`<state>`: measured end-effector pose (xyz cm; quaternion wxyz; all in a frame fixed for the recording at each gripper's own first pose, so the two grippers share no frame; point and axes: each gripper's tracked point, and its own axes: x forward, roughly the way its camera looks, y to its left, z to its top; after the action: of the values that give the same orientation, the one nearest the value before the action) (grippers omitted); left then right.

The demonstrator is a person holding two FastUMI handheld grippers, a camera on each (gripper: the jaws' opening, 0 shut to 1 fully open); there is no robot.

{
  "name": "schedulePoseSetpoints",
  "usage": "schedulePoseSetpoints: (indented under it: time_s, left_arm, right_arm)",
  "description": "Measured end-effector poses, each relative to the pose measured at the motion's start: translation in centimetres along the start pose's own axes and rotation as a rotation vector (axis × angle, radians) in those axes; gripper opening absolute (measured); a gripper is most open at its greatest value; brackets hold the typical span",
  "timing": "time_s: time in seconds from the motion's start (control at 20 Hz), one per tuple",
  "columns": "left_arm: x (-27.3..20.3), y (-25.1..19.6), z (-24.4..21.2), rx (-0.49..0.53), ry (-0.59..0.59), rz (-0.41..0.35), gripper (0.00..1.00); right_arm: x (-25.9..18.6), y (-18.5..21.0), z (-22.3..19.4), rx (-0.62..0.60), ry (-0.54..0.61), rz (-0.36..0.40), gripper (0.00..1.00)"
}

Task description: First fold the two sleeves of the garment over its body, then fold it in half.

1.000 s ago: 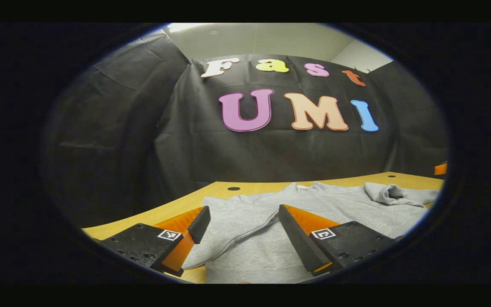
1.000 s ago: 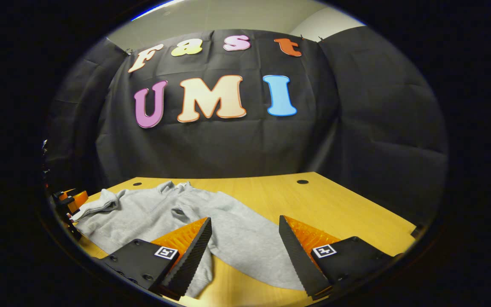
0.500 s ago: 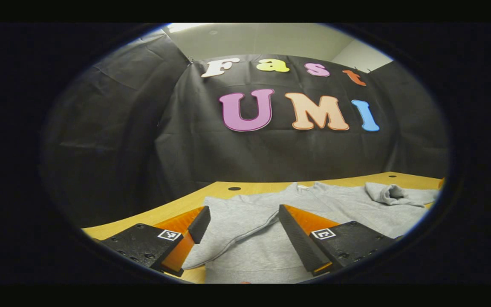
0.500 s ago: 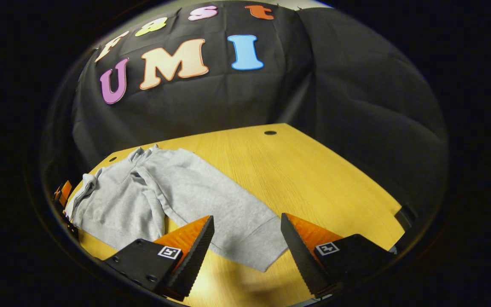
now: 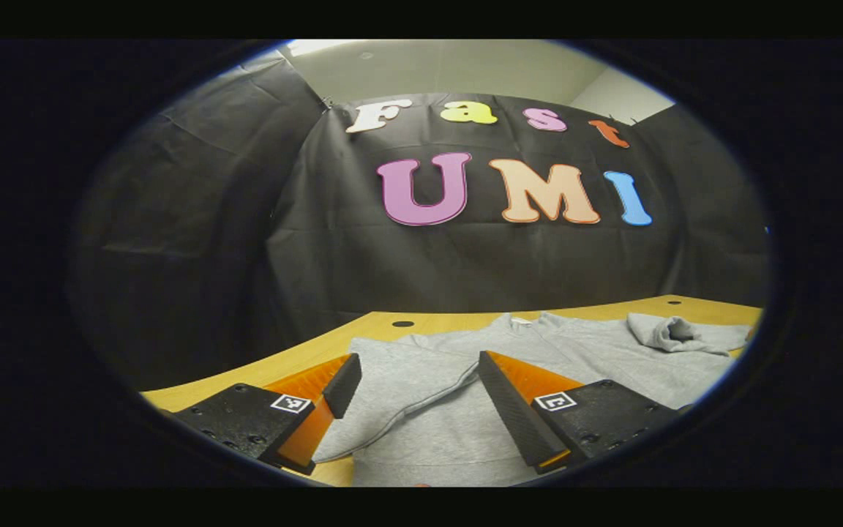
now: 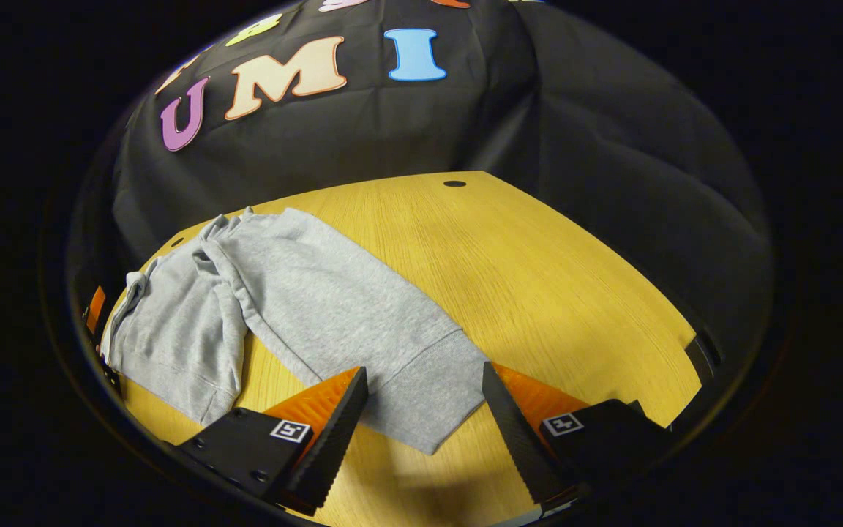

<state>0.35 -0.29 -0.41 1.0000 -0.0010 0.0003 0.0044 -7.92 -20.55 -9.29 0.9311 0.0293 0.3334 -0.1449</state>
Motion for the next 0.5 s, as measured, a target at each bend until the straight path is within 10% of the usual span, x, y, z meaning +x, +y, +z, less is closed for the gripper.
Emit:
schedulePoseSetpoints:
  time_s: [0.3, 0.35, 0.5]
  left_arm:
    - [0.0, 0.0, 0.0, 0.000, 0.000, 0.000, 0.96]
    - [0.0, 0.0, 0.0, 0.000, 0.001, 0.000, 0.96]
    - [0.0, 0.0, 0.0, 0.000, 0.000, 0.000, 0.96]
  right_arm:
    - [0.0, 0.7, 0.0, -0.022, 0.000, 0.028, 0.94]
    - [0.1, 0.9, 0.0, -0.027, -0.001, 0.028, 0.71]
    - [-0.1, 1.6, 0.1, -0.040, 0.013, 0.043, 0.48]
